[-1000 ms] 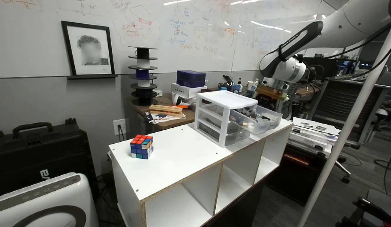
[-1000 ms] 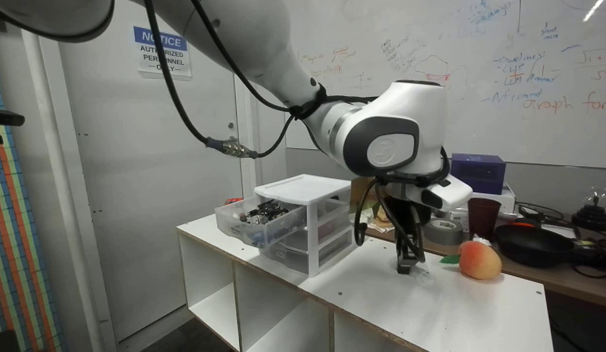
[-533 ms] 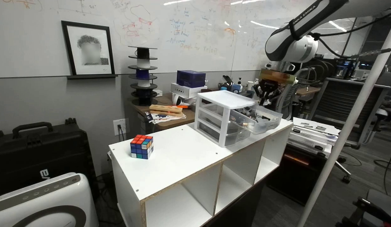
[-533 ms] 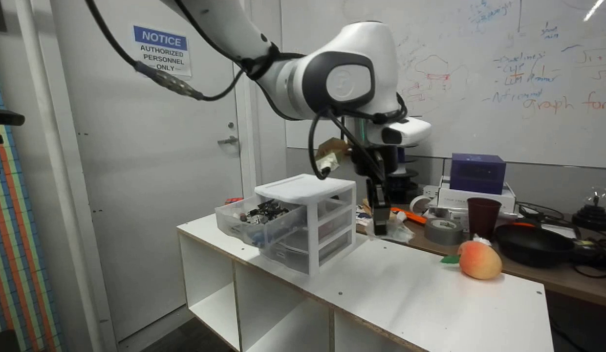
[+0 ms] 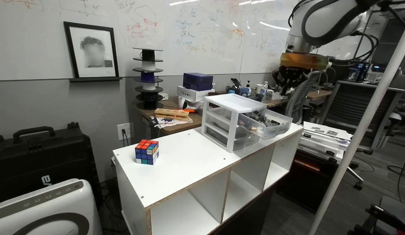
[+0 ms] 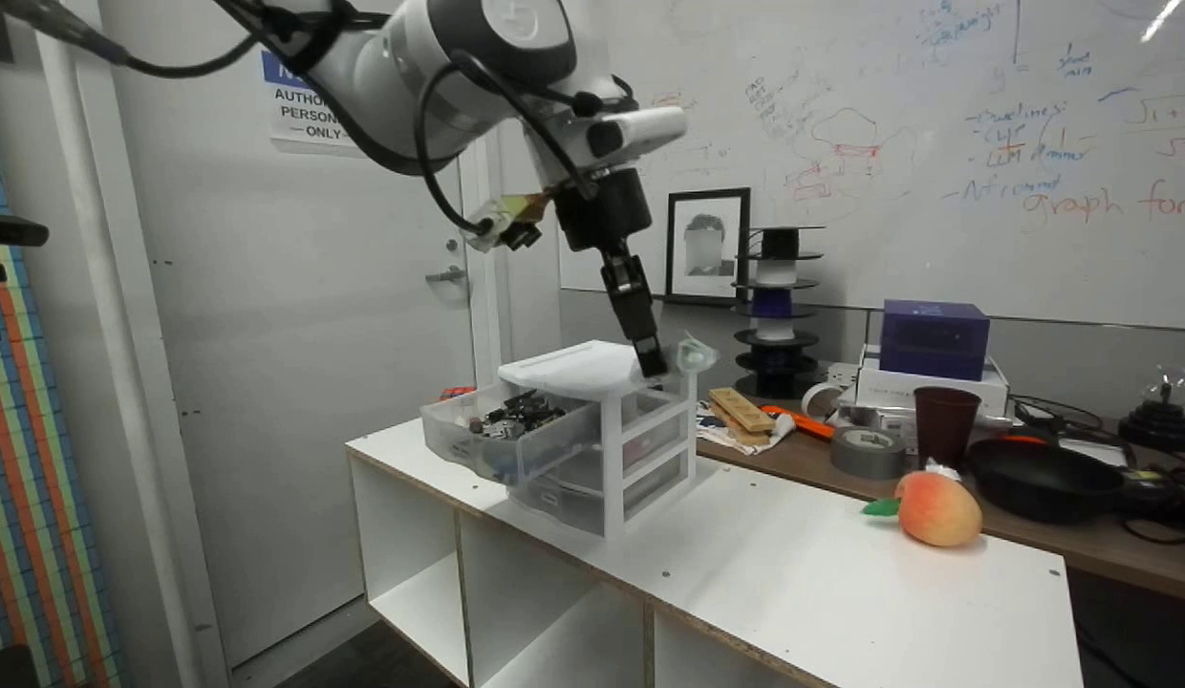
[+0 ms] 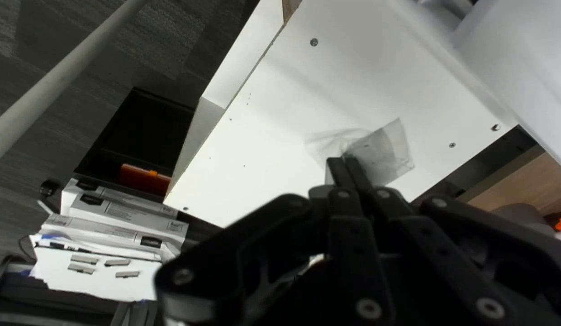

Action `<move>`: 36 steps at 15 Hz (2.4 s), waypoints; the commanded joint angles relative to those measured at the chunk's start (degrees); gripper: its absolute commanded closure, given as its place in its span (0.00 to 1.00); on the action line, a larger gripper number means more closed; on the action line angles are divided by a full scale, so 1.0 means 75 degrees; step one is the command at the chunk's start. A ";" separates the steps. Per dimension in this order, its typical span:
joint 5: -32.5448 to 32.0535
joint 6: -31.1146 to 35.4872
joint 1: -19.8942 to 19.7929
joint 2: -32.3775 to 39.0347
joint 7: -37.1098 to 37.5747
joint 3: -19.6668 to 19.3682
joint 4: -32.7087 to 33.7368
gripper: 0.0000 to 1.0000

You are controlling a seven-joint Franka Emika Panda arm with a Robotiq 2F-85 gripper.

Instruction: Put the black object and the tissue into the drawer then close it.

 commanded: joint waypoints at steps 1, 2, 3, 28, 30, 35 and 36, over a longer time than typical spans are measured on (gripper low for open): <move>-0.1007 0.0118 -0.0172 -0.1855 0.0636 0.0632 -0.1372 1.00; -0.0936 0.0100 -0.0241 -0.2266 0.0461 0.0881 -0.1653 1.00; -0.0681 0.0065 -0.0265 -0.2674 0.0137 0.1119 -0.1930 1.00; 0.4561 0.0810 -0.0522 -0.0710 -0.4305 0.1497 -0.1687 1.00; 0.4461 0.0438 -0.0551 -0.0418 -0.4235 0.1494 -0.1431 1.00; 0.4175 -0.0071 -0.0462 -0.0373 -0.4106 0.1574 -0.1086 0.59; 0.3984 -0.0013 -0.0416 -0.0507 -0.3978 0.1618 -0.1079 0.50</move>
